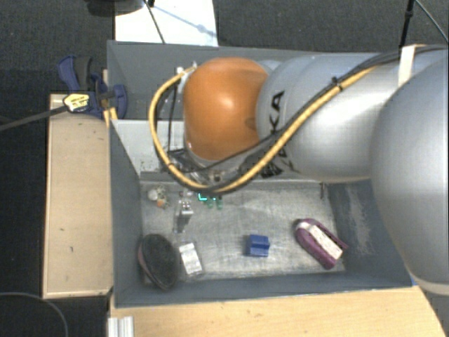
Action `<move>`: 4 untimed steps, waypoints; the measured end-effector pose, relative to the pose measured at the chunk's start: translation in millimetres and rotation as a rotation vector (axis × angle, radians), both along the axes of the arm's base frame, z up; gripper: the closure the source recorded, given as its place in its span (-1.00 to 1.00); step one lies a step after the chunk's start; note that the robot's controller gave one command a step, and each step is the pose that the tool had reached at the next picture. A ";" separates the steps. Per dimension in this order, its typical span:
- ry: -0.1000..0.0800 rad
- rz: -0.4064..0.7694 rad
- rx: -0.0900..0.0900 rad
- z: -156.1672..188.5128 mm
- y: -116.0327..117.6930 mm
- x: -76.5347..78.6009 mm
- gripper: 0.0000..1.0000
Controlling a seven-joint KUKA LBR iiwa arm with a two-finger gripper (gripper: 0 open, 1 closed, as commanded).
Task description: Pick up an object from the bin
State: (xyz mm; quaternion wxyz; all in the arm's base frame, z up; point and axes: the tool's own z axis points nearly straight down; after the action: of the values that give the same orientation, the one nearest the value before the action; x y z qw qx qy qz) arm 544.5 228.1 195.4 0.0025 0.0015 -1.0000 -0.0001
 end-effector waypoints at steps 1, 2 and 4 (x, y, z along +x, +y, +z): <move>-0.025 -0.147 0.003 -87.5 8.4 -29.5 -1.00; -0.012 -0.263 -0.003 -97.3 5.7 -29.9 -1.00; 0.003 0.037 -0.015 -125.8 18.4 -45.2 -1.00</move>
Offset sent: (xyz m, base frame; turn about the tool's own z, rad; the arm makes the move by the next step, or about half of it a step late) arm -0.0484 0.0137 -0.1254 0.1712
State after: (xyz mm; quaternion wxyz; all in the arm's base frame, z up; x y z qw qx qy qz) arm 499.3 246.5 69.6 0.0040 0.0199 -0.9998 0.0072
